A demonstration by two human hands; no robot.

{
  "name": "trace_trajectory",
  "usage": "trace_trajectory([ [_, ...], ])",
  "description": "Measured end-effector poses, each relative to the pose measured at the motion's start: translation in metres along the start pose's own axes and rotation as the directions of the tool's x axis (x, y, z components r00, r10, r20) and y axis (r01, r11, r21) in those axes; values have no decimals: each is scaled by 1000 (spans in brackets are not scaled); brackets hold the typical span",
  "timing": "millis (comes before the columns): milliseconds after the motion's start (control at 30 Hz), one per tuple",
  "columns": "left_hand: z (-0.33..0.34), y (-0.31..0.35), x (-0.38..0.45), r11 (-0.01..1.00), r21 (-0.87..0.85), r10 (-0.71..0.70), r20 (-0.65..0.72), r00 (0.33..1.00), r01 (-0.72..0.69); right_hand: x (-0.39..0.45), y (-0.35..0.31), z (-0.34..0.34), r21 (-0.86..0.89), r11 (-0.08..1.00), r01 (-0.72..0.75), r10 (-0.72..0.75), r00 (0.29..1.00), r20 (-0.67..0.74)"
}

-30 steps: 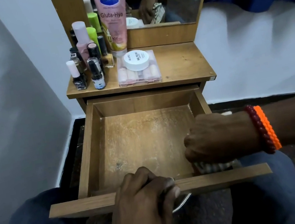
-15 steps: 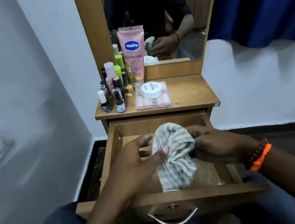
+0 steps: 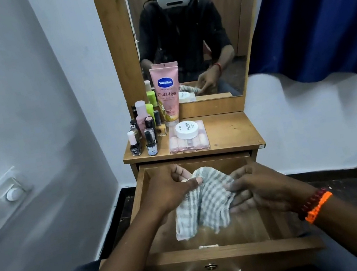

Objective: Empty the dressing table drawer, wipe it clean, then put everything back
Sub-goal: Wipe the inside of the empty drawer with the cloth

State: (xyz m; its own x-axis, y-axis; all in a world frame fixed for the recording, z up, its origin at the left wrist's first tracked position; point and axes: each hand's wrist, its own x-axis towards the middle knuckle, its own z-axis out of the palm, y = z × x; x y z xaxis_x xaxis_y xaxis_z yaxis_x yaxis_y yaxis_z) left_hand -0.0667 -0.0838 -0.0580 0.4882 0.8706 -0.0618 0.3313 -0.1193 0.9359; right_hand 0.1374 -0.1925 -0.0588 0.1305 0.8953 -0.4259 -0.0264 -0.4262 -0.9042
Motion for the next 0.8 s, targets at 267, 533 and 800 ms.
trace_trajectory([
  [267,-17,-29,-6,888,449,230,-249,941,-98,23,29,17,-958,267,-107,-632,731,-257],
  [533,-60,-64,-34,779,602,5,-287,958,176,56,31,64,-991,17,132,-337,934,119],
  [800,-60,-79,-36,811,572,-1,-209,978,123,71,39,76,-970,-205,-130,-261,962,-74],
])
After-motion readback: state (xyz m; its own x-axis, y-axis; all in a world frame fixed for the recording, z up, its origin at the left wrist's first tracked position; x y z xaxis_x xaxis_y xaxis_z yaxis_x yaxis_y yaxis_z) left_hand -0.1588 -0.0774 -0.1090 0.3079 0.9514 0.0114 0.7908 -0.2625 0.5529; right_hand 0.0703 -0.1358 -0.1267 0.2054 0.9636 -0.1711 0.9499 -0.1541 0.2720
